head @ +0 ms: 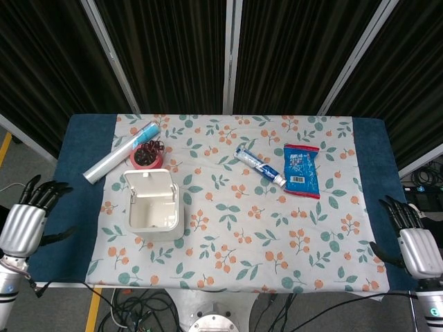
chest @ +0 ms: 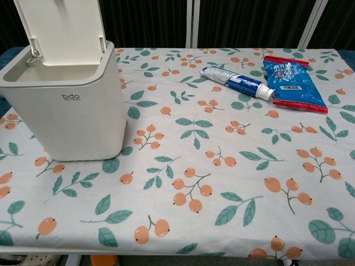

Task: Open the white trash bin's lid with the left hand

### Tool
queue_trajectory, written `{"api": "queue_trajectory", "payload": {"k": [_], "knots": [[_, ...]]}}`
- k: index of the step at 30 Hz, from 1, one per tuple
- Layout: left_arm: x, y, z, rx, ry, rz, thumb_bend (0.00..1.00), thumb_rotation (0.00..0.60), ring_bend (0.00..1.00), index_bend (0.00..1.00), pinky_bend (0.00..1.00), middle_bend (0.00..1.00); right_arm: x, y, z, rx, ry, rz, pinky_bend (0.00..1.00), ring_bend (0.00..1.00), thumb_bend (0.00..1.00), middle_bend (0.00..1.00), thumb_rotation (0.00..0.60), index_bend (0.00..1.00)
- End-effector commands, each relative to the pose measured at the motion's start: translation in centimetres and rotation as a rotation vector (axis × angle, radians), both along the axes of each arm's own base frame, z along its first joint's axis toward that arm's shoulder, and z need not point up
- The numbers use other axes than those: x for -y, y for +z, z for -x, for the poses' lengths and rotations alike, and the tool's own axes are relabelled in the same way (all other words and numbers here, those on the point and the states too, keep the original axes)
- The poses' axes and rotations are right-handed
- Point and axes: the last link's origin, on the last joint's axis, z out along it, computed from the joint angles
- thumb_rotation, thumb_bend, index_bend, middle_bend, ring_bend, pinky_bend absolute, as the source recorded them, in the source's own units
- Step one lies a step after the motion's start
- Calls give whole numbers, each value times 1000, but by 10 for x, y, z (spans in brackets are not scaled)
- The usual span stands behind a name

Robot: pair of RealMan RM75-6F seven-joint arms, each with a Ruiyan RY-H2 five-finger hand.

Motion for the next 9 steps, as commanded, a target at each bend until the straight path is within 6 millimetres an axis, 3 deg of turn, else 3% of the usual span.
{"api": "queue_trajectory", "payload": {"k": [1, 4, 9], "knots": [[20, -7, 28, -37, 163, 7, 89, 600, 147, 220, 0, 186, 1, 1, -3, 2, 18, 0, 0, 0, 203, 0, 600, 0], [34, -11, 36, -33, 229, -3, 89, 600, 147, 220, 0, 186, 2, 0, -6, 2, 30, 1, 0, 0, 203, 0, 600, 0], [49, -17, 34, -25, 247, -1, 89, 600, 147, 220, 0, 187, 1, -2, -8, 5, 35, 7, 0, 0, 203, 0, 600, 0]]}}
